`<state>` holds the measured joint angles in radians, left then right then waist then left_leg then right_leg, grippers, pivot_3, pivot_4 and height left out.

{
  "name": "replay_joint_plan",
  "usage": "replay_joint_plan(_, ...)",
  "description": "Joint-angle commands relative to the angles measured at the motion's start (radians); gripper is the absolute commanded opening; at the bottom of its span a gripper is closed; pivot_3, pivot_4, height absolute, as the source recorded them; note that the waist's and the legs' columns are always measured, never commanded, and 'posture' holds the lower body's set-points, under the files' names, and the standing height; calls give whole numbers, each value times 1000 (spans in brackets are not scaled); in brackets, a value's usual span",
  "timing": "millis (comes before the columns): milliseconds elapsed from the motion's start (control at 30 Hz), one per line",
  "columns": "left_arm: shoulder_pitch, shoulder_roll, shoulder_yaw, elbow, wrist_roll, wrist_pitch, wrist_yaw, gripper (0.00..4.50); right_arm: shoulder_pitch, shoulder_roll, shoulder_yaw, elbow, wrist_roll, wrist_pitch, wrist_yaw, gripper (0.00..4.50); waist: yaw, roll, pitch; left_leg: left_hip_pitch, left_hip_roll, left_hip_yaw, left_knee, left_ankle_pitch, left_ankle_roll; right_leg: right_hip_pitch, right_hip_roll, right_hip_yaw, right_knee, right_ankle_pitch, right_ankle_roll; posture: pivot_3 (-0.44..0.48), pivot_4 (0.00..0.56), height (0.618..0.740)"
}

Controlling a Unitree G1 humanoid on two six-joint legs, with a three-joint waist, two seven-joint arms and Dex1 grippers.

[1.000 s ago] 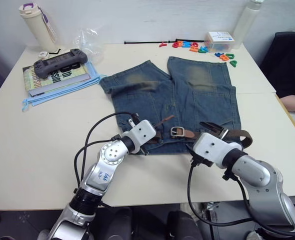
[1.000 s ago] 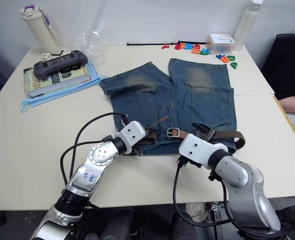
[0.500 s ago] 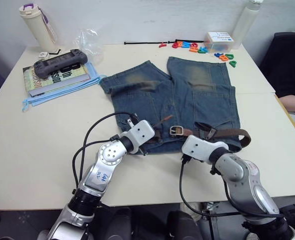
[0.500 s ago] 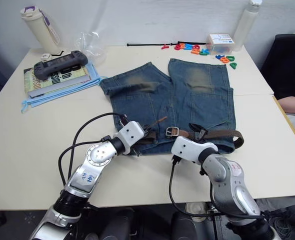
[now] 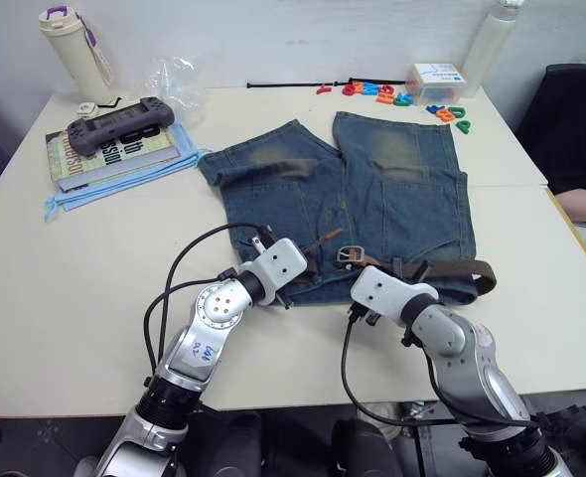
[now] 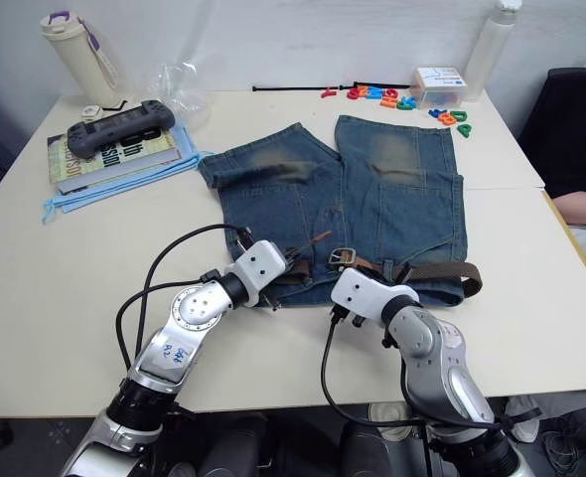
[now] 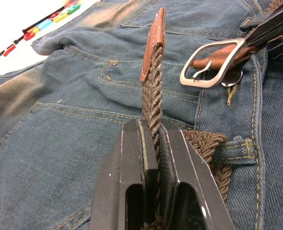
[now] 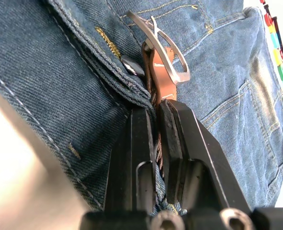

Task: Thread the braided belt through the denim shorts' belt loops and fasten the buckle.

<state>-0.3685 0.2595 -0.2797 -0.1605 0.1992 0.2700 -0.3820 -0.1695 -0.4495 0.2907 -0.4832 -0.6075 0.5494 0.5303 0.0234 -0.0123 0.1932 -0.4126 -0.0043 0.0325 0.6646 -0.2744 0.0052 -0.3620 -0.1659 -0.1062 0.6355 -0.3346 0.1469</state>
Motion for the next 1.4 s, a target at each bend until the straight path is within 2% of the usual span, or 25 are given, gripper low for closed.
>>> replay_joint_plan(33,0,-7,15,-21,-3,18,6,0,-9,55,-35,-60,28,49,-10,35,0,0,0,0,0,0,0,0,0,0,0,0,0,0,0,0,150,684)
replay_joint_plan(367,-11,-8,5,-8,8,97,-3,0,-16,290,-138,-179,197,343,-1,35,0,0,0,-1,0,0,0,0,0,-3,0,0,1,0,0,0,150,684)
replay_joint_plan(467,-17,-6,-3,-2,14,115,-9,0,-20,320,-142,-198,237,389,-11,35,-1,0,0,-9,0,0,2,0,0,-14,0,2,7,0,0,0,150,684)
replay_joint_plan(567,-30,12,-51,8,18,142,-66,0,-35,350,-151,-211,268,430,-38,35,-1,0,0,-9,-1,1,2,1,0,-14,0,2,9,0,-1,0,150,684)
replay_joint_plan(733,-42,6,-73,-2,7,163,-95,0,-47,299,-115,-212,273,434,-57,35,-1,1,0,-9,-1,2,2,1,0,-14,0,2,9,-1,-1,0,150,684)
replay_joint_plan(900,-45,1,-51,6,1,152,-78,0,-47,135,-33,-208,233,370,-39,35,-1,0,0,-9,-1,2,2,0,0,-15,0,2,9,-1,-1,0,150,684)
replay_joint_plan(967,-43,1,-47,7,0,149,-77,0,-51,76,-11,-207,215,353,-39,907,0,0,0,-9,-1,3,2,0,0,-15,0,2,9,-1,-1,0,150,684)
replay_joint_plan(1000,-42,1,-46,7,0,147,-76,0,-49,50,0,-207,209,342,-35,1121,0,0,0,-9,-1,3,2,0,0,-15,0,2,9,-1,-1,0,150,684)
replay_joint_plan(1100,-42,-1,-43,9,-1,144,-74,0,-54,-6,32,-206,196,322,-34,2574,1,0,0,-9,-1,3,2,1,0,-15,0,1,9,-1,-1,0,150,684)
replay_joint_plan(1133,-42,-1,-42,9,-2,143,-74,0,-57,-17,40,-207,191,315,-35,2863,1,0,0,-9,0,3,2,1,0,-15,0,1,9,-1,-1,0,150,684)
replay_joint_plan(1167,-42,-2,-41,9,-2,143,-73,0,-64,-23,47,-209,187,308,-37,3463,1,0,0,-9,-1,3,2,1,0,-15,0,1,9,-1,-1,0,150,684)
replay_joint_plan(1200,-41,-2,-41,8,-3,142,-73,0,-71,-24,53,-212,184,305,-40,3734,1,0,0,-9,0,3,2,1,0,-15,0,1,8,-1,-1,0,150,684)
replay_joint_plan(1400,-37,-11,-21,-5,-10,125,-56,0,-119,-9,99,-173,128,307,-88,3734,0,0,0,-9,0,3,2,1,0,-14,0,1,9,-1,-1,0,150,684)
